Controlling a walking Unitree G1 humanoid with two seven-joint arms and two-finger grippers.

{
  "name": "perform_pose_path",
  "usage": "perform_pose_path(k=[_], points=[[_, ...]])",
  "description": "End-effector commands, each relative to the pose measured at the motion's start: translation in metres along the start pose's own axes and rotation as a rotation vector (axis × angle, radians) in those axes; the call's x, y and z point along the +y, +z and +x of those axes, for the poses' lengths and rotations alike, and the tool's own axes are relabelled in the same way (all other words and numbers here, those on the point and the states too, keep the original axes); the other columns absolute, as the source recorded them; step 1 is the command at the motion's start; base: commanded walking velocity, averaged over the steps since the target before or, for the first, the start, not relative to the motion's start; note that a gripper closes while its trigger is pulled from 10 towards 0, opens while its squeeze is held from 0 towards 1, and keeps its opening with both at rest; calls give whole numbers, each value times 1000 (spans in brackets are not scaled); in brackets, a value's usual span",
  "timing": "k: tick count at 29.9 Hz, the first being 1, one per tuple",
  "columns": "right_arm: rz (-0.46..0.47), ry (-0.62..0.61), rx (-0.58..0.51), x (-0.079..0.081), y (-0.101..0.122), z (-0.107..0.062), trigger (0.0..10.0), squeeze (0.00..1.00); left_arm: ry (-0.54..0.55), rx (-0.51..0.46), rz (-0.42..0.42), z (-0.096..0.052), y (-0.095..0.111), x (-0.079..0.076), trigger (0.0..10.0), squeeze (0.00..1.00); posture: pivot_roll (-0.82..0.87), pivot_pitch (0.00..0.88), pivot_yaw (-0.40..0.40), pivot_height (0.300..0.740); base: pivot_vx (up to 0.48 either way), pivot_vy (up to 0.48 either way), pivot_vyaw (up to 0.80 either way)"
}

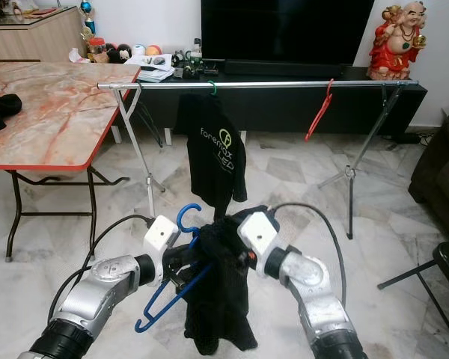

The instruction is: Hang hanger

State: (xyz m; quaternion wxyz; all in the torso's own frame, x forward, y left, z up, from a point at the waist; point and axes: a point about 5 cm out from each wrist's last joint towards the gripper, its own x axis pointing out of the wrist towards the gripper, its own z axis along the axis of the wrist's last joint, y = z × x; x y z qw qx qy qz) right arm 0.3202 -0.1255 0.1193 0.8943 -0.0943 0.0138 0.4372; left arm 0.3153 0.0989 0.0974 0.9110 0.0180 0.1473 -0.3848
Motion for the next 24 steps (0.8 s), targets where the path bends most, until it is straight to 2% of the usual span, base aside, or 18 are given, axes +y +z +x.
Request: perform_pose_path(k=[1, 5, 6, 9, 11, 12, 15, 20, 23, 24], points=[[-2, 21, -62, 0, 14, 2, 10000, 1000, -8, -42, 22, 1, 12, -1, 10000, 0, 110, 0, -29, 740, 0, 0, 0], [-10, 116, -42, 10, 15, -1, 10000, 1000, -9, -39, 23, 1, 11, -1, 10000, 0, 108, 0, -30, 740, 0, 0, 0], [-30, 158, 2, 16, 9, -4, 10000, 1000, -9, -38, 22, 1, 11, -1, 10000, 0, 109, 0, -32, 740, 0, 0, 0], [-37, 158, 62, 17, 2, -9, 10000, 1000, -9, -37, 22, 1, 11, -1, 10000, 0, 107, 0, -32, 740, 0, 0, 0], [-96, 134, 170, 14, -10, -14, 10000, 1000, -10, -36, 22, 1, 10, -1, 10000, 0, 107, 0, -33, 740, 0, 0, 0], [-96, 134, 170, 14, -10, -14, 10000, 1000, -10, -36, 22, 1, 10, -1, 10000, 0, 107, 0, -33, 740, 0, 0, 0], [-106, 41, 230, 4, -15, -20, 10000, 1000, -15, -33, 20, 1, 9, -2, 10000, 0, 103, 0, -34, 740, 0, 0, 0], [-124, -26, 273, 1, -18, -21, 10000, 1000, -12, -34, 19, 1, 9, -2, 10000, 0, 102, 0, -36, 740, 0, 0, 0], [-175, -215, 316, -9, -19, -20, 10000, 1000, -10, -33, 16, 0, 8, -2, 10000, 0, 99, 0, -37, 740, 0, 0, 0], [-175, -245, 324, -10, -20, -21, 10000, 1000, -10, -32, 15, 0, 8, -2, 10000, 0, 95, 0, -37, 740, 0, 0, 0]])
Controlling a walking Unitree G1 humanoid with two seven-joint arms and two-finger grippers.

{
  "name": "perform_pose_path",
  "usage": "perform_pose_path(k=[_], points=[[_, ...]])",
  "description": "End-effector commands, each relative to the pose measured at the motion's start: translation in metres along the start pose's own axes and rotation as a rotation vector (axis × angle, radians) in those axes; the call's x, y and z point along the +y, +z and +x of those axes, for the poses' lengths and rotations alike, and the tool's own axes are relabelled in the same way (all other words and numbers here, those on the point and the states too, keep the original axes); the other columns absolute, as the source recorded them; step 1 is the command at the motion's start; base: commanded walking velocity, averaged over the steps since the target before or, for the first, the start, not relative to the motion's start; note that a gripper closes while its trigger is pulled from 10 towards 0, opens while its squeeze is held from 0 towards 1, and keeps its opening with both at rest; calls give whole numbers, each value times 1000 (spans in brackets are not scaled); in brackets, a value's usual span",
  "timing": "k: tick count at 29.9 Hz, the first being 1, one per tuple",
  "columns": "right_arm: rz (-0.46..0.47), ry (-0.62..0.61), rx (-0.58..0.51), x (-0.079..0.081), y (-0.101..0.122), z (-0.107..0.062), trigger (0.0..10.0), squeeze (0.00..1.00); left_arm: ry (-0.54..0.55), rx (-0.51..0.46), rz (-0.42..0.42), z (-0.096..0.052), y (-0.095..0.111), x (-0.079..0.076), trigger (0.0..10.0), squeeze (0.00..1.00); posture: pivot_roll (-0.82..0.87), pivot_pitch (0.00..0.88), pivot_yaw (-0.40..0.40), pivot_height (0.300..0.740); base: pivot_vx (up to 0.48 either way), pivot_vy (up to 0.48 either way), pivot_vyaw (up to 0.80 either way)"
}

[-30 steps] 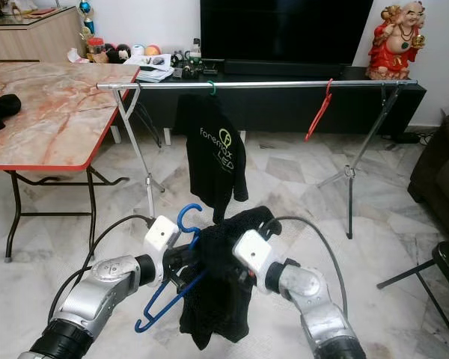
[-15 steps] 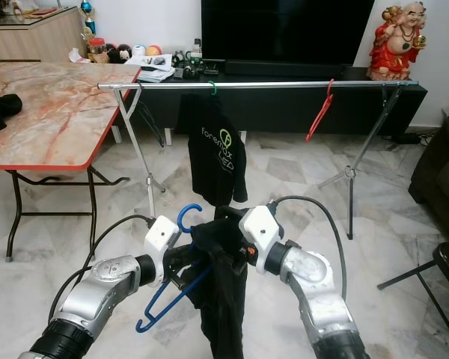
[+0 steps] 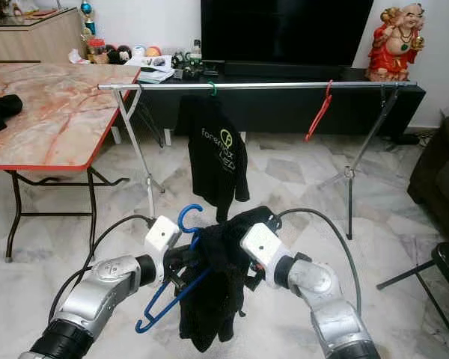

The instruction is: Hang hanger

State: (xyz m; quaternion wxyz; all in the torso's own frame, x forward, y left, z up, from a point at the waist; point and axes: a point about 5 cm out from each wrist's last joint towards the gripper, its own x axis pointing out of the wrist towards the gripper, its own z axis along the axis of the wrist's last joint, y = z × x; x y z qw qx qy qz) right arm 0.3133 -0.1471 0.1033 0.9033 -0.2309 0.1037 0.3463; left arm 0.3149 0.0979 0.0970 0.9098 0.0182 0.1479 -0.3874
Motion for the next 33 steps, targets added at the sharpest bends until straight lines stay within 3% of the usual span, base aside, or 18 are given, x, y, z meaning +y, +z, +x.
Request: perform_pose_path(k=[1, 2, 3, 4, 6, 10, 12, 14, 17, 21, 22, 25, 26, 30, 33], points=[[-2, -85, 32, -5, -2, 0, 10000, 1000, -4, -34, 15, 0, 8, -1, 10000, 0, 95, 0, -37, 740, 0, 0, 0], [22, -141, 53, -6, -4, 0, 10000, 741, -5, -33, 14, 0, 8, -1, 10000, 0, 95, 0, -37, 740, 0, 0, 0], [52, -142, 48, -5, -5, -1, 10000, 184, -4, -33, 14, 0, 8, -1, 10000, 0, 95, 0, -38, 740, 0, 0, 0], [96, -124, 36, -1, -5, -1, 10000, 0, -4, -32, 14, 0, 8, -1, 10000, 0, 95, 0, -38, 740, 0, 0, 0], [166, -9, 29, 13, -6, -5, 10000, 0, -3, -33, 15, 0, 8, 0, 10000, 0, 94, 0, -37, 740, 0, 0, 0], [162, 108, 58, 23, -10, -10, 10000, 0, -3, -31, 16, 0, 8, 0, 10000, 0, 87, 0, -38, 740, 0, 0, 0], [116, 274, 69, 33, -15, -20, 10000, 0, -4, -30, 14, 0, 7, 0, 10000, 0, 87, 0, -38, 740, 0, 0, 0], [79, 319, 83, 34, -18, -25, 10000, 0, -6, -31, 14, 1, 8, -1, 10000, 0, 90, 0, -39, 740, 0, 0, 0], [83, 290, 112, 27, -21, -27, 10000, 0, -7, -32, 14, 1, 8, -1, 10000, 0, 90, 0, -39, 740, 0, 0, 0], [69, 72, 121, 1, -18, -23, 10000, 0, -3, -31, 15, 0, 7, 0, 10000, 0, 90, 0, -39, 740, 0, 0, 0], [109, -52, 90, -13, -13, -24, 10000, 0, -1, -29, 15, -1, 6, 1, 10000, 0, 90, 0, -39, 740, 0, 0, 0], [136, -149, 54, -23, -8, -26, 10000, 0, 1, -28, 15, -1, 6, 1, 10000, 0, 90, 0, -39, 740, 0, 0, 0], [162, -287, 3, -38, -1, -31, 10000, 0, 4, -25, 16, -3, 5, 3, 10000, 0, 92, 0, -36, 740, 0, 0, 0], [230, -432, -128, -59, 17, -44, 10000, 0, 9, -13, 18, -5, 2, 5, 10000, 0, 86, 0, -33, 740, 0, 0, 0], [229, -435, -164, -71, 24, -49, 10000, 0, -17, 4, 33, -9, 0, 6, 10000, 0, 79, 0, -32, 740, 0, 0, 0]])
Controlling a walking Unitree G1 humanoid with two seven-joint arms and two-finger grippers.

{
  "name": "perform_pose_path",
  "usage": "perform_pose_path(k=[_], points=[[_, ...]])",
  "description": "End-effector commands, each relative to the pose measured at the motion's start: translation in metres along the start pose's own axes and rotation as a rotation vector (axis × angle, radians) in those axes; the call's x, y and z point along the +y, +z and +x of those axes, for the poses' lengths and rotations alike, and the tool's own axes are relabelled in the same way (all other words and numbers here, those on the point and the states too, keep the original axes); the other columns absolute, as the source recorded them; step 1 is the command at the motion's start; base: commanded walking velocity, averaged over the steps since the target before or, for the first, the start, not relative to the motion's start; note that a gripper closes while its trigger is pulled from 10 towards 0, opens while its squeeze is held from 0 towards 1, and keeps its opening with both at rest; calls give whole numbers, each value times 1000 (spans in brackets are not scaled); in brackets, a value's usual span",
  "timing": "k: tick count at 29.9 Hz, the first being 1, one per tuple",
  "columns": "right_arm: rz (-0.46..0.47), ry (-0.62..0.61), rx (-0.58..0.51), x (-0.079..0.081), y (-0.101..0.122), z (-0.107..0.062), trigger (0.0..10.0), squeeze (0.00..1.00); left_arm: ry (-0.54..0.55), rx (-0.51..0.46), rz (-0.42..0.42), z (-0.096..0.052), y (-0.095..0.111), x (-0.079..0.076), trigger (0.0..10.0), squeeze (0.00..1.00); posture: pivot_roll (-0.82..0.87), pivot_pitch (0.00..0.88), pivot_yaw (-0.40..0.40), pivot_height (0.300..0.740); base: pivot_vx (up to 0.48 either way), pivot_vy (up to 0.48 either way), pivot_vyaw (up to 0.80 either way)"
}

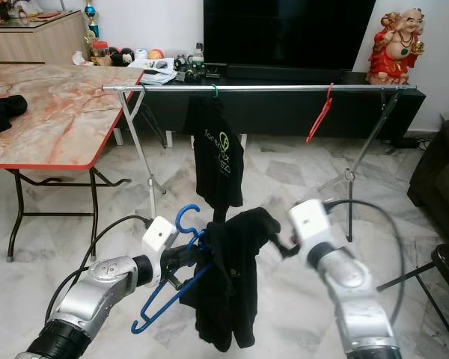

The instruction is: Hang hanger

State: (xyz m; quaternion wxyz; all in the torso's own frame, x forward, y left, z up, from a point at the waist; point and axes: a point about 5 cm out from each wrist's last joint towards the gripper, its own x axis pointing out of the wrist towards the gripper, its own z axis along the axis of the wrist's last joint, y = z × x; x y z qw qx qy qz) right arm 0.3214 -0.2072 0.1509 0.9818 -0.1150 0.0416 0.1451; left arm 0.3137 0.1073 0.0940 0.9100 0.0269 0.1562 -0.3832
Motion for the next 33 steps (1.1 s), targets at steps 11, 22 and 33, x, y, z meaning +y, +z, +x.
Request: perform_pose_path(k=[11, 22, 33], points=[[-331, 510, 127, -6, 4, 5, 10000, 0, -207, 72, 137, -23, -6, -1, 10000, 0, 61, 0, -16, 740, 0, 0, 0], [-399, 980, 252, -2, -8, -2, 10000, 0, -349, 107, 187, -27, -2, -12, 10000, 0, 61, 0, -22, 740, 0, 0, 0], [-315, 1212, 196, 23, -10, 6, 10000, 0, -485, 128, 222, -38, 7, -22, 10000, 0, 82, 0, -19, 740, 0, 0, 0]])
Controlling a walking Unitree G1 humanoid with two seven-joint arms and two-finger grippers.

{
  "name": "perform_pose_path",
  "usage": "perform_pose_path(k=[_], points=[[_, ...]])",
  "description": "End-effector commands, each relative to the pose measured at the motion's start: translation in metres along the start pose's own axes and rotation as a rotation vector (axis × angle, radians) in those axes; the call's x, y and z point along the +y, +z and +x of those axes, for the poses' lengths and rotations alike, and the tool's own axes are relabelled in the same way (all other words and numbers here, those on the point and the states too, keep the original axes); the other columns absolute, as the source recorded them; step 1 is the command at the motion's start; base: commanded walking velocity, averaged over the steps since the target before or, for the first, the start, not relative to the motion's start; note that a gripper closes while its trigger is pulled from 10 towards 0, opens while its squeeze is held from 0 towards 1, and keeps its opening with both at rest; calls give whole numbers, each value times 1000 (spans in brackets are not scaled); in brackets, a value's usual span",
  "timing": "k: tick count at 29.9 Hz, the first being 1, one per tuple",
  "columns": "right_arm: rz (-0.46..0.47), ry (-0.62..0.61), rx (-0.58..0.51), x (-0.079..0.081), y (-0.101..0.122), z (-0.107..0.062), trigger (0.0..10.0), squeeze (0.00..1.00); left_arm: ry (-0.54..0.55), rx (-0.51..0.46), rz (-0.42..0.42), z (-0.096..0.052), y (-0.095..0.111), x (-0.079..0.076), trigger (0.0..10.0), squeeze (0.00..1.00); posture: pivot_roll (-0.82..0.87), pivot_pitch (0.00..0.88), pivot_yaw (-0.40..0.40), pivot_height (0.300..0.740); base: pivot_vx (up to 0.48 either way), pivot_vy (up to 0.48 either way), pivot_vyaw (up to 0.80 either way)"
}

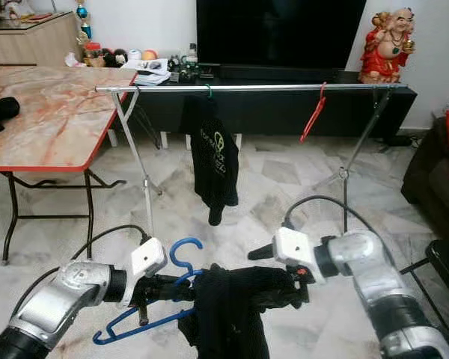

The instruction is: Hang hanger

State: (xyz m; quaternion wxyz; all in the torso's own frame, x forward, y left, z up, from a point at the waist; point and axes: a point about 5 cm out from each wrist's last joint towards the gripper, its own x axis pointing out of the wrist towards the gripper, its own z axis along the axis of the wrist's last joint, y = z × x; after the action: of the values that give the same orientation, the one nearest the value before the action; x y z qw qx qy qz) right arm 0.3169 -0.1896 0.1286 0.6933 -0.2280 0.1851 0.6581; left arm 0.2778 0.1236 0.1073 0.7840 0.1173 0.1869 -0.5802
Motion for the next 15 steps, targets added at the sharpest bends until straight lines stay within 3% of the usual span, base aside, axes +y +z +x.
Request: perform_pose_path(k=[1, 6, 10, 15], points=[[-31, 25, -34, -3, 8, -1, 10000, 0, -53, -27, 23, 2, 9, -6, 10000, 0, 82, 0, -19, 740, 0, 0, 0], [-71, 26, -16, -5, 7, 6, 10000, 0, -79, -19, 41, 3, 12, -8, 10000, 0, 87, 0, -19, 740, 0, 0, 0], [-35, 86, -82, -5, 12, 11, 10000, 0, -113, -15, 50, 5, 17, -13, 10000, 0, 87, 0, -17, 740, 0, 0, 0], [-27, 129, -40, 0, 4, 17, 10000, 0, -117, -10, 58, 9, 17, -14, 10000, 0, 92, 0, -17, 740, 0, 0, 0]])
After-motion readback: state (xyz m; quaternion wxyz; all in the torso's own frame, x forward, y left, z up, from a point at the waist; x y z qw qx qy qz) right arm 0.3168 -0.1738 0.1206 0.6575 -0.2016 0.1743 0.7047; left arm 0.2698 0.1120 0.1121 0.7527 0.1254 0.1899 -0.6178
